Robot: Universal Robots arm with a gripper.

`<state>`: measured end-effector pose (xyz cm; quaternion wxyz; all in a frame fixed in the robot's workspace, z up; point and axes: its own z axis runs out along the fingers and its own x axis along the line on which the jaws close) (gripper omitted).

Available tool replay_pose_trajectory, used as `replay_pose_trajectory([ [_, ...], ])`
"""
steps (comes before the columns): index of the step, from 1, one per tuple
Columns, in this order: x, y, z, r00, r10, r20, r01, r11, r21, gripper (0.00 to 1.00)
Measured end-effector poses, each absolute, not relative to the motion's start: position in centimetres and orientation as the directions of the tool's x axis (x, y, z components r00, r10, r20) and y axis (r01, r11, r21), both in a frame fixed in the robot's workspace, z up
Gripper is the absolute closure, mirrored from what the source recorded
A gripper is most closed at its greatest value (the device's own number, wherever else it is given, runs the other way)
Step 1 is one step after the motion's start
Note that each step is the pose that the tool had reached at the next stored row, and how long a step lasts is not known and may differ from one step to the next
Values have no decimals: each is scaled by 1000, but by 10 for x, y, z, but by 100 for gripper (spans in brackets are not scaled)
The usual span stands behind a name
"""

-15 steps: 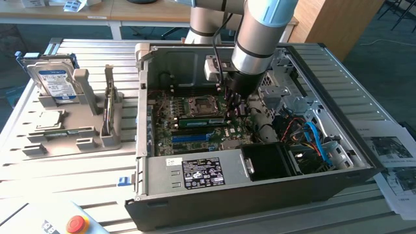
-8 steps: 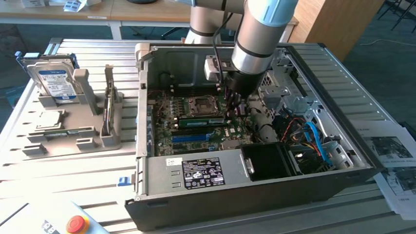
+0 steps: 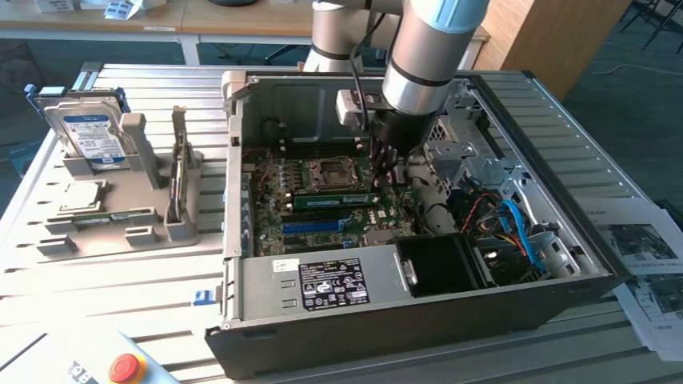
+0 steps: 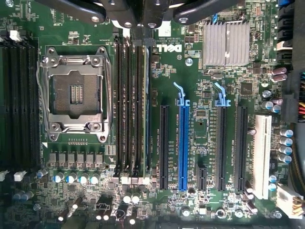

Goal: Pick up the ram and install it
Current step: 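Press down the ram until it locks into place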

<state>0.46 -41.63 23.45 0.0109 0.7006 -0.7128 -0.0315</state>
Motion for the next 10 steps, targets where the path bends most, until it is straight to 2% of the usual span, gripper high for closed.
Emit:
replay_pose_trajectory([
  [10, 0, -416, 235, -18, -999, -28, -998, 16, 60, 90],
])
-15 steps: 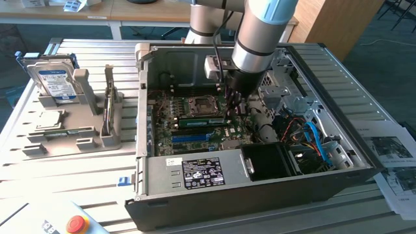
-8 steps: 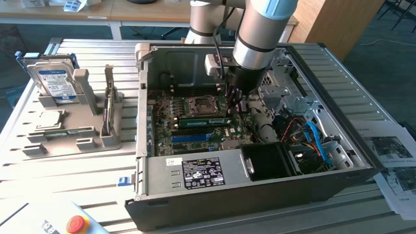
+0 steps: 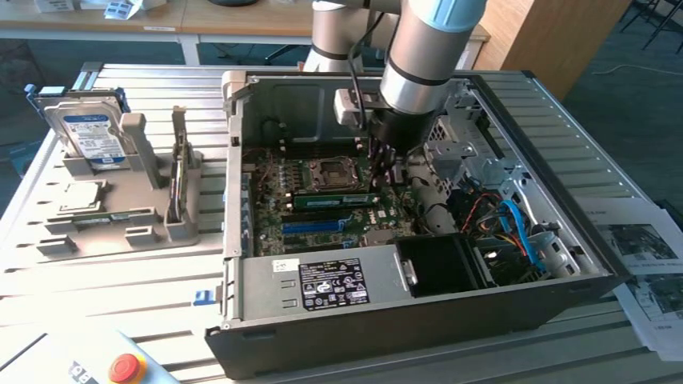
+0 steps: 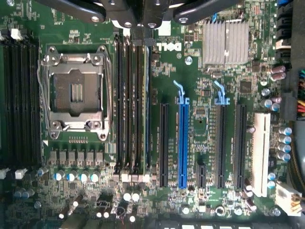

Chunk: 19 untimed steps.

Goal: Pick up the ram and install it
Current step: 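Press down the ram until it locks into place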

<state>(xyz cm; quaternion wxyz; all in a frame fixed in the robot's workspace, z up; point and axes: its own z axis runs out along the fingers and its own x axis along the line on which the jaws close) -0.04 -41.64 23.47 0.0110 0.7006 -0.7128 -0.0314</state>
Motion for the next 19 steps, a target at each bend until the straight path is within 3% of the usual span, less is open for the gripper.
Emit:
replay_pose_trajectory([
  [19, -67, -415, 234, -17, -999, -29, -999, 16, 40, 90],
])
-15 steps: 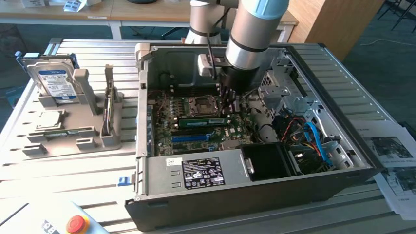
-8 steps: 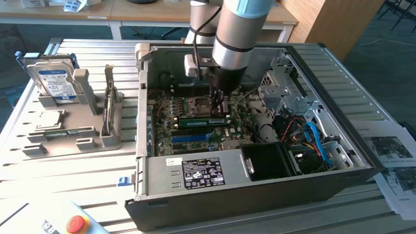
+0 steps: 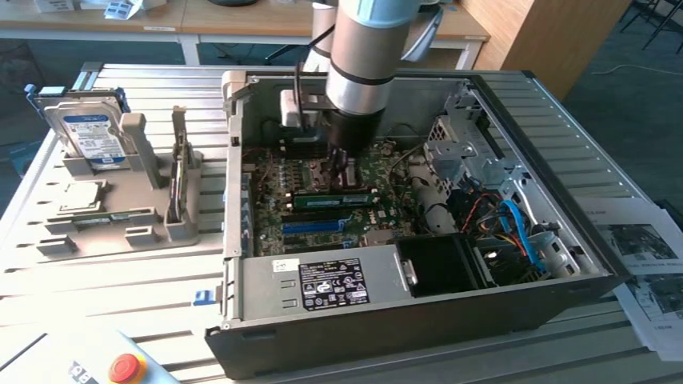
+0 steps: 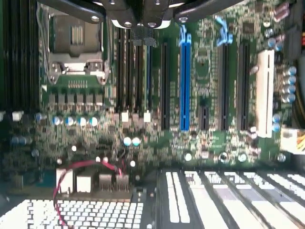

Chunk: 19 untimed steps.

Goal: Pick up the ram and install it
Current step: 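Press down the ram until it locks into place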

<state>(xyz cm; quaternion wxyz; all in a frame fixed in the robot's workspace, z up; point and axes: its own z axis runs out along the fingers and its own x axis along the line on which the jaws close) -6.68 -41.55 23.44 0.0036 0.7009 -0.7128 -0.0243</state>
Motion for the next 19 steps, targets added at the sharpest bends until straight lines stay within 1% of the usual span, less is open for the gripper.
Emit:
replay_pose_trajectory([
  [6, -81, -415, 234, -17, -999, -29, -999, 16, 36, 90],
  [19, -81, -415, 229, -17, -999, -29, -999, 16, 36, 90],
])
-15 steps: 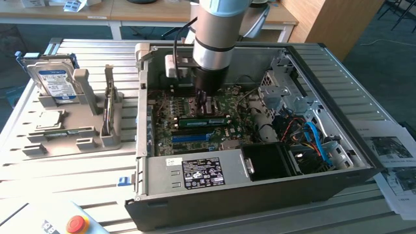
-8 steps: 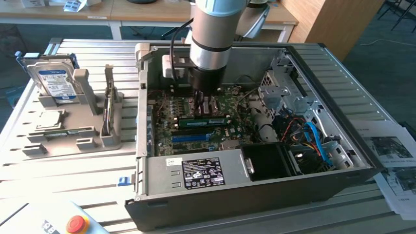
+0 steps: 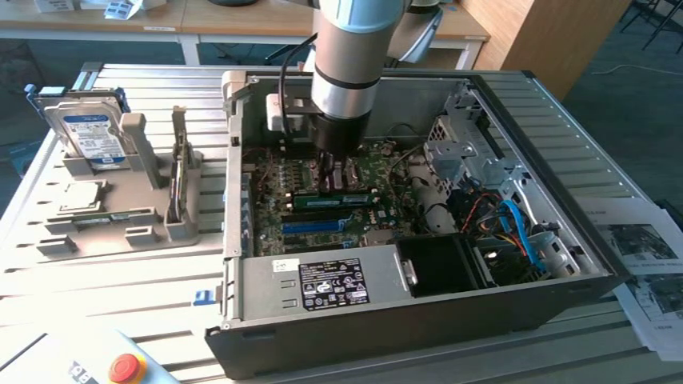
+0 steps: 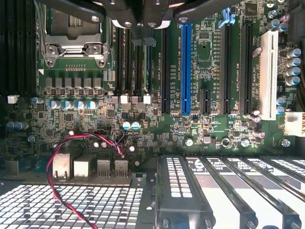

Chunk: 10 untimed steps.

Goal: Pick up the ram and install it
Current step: 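Press down the ram until it locks into place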

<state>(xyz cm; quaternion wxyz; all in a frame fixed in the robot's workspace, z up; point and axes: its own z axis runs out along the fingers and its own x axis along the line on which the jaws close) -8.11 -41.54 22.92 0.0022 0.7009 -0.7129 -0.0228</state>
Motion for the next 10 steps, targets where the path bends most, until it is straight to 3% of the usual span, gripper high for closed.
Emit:
replay_pose_trajectory([
  [10, -81, -415, 226, -17, -999, -29, -999, 16, 36, 90],
])
